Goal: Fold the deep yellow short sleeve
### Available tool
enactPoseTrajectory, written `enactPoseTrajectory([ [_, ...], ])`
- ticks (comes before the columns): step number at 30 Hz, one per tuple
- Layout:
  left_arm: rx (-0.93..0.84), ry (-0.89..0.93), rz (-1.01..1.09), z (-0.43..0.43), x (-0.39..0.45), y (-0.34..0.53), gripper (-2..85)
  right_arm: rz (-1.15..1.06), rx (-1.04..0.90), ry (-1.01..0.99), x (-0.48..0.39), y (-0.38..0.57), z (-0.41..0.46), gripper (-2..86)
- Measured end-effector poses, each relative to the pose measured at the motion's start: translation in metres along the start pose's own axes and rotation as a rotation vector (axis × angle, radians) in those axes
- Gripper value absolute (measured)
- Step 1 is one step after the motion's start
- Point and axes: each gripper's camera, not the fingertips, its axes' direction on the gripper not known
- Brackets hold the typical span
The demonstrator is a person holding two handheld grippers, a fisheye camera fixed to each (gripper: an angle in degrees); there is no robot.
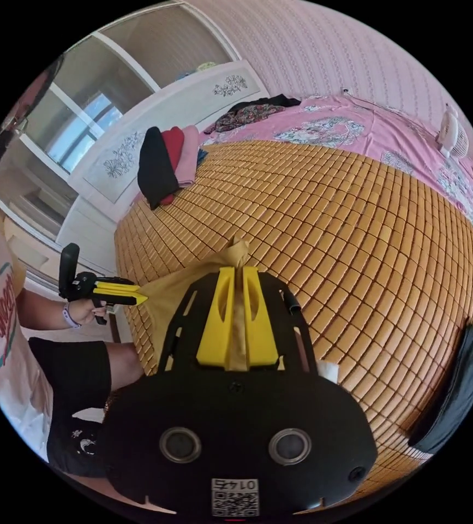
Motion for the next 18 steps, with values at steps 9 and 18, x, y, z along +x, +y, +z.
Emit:
enactPoseTrajectory([
  [9, 0.024, 0.251, 0.506, -0.104, 0.102, -0.048, -0.9, 0.340, 0.345, 0.055, -0.009, 0.138, -0.177, 1.5],
  [18, 0.255, 0.606, 0.560, -0.058, 0.201, -0.239, 1.4, 0.367, 0.261, 0.447, 0.084, 0.105, -0.344, 3.9],
])
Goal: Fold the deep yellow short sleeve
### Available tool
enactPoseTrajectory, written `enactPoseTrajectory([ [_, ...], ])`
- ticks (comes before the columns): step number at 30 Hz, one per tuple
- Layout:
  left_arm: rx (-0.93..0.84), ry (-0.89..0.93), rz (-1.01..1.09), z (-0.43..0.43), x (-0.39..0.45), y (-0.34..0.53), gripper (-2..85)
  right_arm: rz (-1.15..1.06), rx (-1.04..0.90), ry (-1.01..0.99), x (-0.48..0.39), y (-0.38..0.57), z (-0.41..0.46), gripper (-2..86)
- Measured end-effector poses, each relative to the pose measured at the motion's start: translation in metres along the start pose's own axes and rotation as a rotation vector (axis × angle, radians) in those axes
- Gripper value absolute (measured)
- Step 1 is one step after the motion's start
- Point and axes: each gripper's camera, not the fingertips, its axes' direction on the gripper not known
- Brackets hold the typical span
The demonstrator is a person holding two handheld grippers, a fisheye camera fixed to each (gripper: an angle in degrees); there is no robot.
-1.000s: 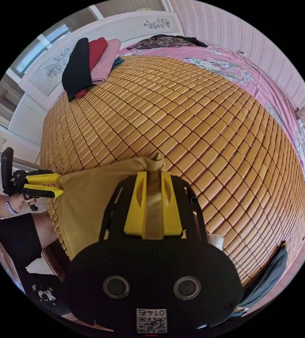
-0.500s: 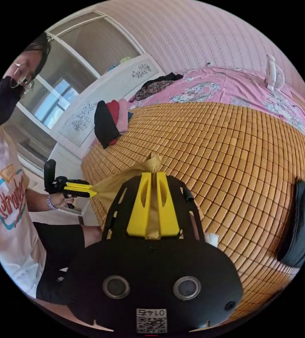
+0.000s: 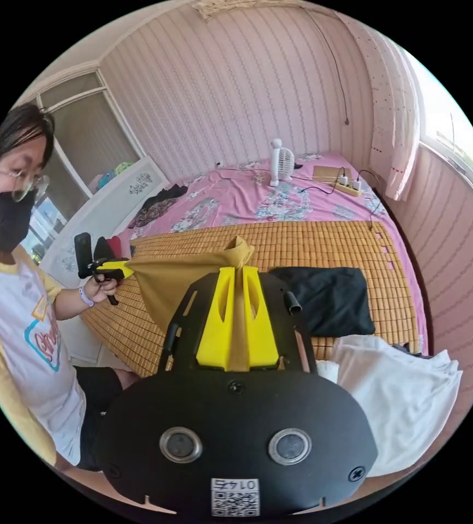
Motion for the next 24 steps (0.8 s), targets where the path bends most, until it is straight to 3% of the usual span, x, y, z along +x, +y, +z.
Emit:
enactPoseTrajectory([
  [2, 0.006, -0.048, -0.051, 0.047, -0.036, -0.024, 3.8, 0.099, 0.016, 0.133, 0.043, -0.022, 0.020, 6.5],
  [4, -0.056, -0.262, -0.159, 0.099, -0.082, -0.033, 5.5, 0.189, -0.066, 0.267, 0.079, -0.034, 0.052, 9.0],
  [6, -0.114, -0.258, -0.281, 0.117, -0.111, -0.023, 6.3, 0.297, -0.200, 0.376, 0.100, -0.031, 0.086, 9.6],
  [9, -0.124, -0.239, -0.301, 0.101, -0.114, 0.009, 6.0, 0.185, -0.155, 0.334, 0.065, -0.014, 0.091, 9.3],
  [12, -0.186, -0.276, -0.266, 0.057, -0.097, 0.054, 5.7, -0.003, -0.181, 0.312, 0.005, 0.012, 0.099, 9.0],
  [16, -0.172, -0.393, -0.397, -0.043, -0.082, 0.132, 6.0, -0.173, -0.262, 0.207, -0.074, 0.044, 0.127, 9.2],
  [24, 0.002, -0.787, -0.764, -0.265, -0.077, 0.276, 8.0, -0.466, -0.425, -0.262, -0.298, 0.043, 0.265, 9.0],
])
